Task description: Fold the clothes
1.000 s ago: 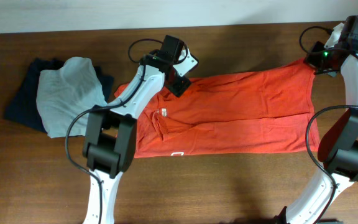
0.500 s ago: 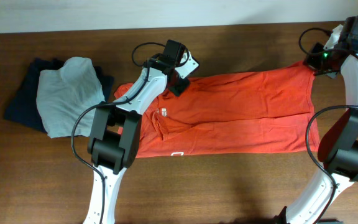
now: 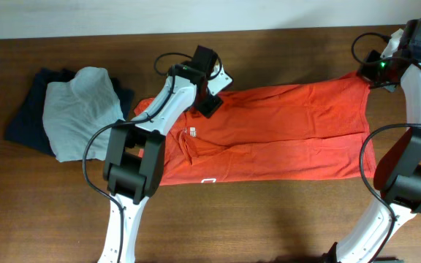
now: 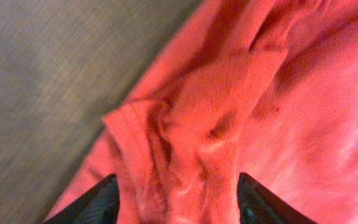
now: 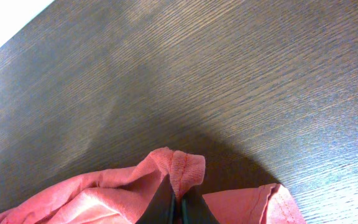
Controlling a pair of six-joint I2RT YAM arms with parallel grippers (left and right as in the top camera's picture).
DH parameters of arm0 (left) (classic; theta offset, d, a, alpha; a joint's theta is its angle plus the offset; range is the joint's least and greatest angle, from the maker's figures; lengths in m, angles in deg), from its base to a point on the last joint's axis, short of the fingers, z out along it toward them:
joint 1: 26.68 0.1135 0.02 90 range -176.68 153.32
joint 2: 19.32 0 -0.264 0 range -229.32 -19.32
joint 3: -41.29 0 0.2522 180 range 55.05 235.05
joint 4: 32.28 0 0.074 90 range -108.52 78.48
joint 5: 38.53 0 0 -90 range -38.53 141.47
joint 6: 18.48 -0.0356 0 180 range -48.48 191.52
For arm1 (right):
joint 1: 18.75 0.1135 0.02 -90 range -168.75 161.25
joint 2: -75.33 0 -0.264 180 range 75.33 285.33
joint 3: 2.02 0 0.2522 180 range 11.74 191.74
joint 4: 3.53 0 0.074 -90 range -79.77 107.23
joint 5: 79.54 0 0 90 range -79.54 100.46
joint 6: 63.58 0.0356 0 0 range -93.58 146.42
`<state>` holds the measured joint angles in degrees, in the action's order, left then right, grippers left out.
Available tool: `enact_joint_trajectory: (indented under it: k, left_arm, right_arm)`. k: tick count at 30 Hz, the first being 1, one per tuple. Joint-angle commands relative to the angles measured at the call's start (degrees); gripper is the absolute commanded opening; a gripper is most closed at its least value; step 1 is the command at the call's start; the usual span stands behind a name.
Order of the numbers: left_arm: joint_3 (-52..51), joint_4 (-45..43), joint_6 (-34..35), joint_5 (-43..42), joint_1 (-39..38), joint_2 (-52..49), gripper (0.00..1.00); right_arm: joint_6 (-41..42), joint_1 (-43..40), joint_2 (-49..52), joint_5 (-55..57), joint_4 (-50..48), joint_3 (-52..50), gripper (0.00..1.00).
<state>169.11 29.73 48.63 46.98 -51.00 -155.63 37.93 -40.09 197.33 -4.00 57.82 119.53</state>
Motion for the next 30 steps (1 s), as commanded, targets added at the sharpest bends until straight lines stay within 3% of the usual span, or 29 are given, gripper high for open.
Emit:
enact_joint_trajectory:
  k: [1,5,14,24,30]
  left_arm:
    - [5.1,0.4,2.6,-0.7,0.7,0.0,0.66]
    - [5.5,-1.5,3.4,-3.1,1.5,-0.2,0.67]
    - [5.5,-4.1,7.2,-11.2,3.6,-4.6,0.56]
    - [5.5,-4.5,7.3,-11.5,3.8,-6.2,0.55]
    - [5.5,-4.7,7.2,-12.7,3.8,-6.5,0.33]
  right_arm:
    - [-0.6,0.3,-0.8,0.1,0.0,0.7,0.04]
    - [-0.6,0.3,-0.8,0.1,0.0,0.7,0.04]
    - [-0.6,0.3,-0.8,0.1,0.3,0.7,0.04]
    - [-0.6,0.3,-0.8,0.1,0.5,0.7,0.04]
    - [-0.6,0.3,-0.8,0.1,0.5,0.7,0.04]
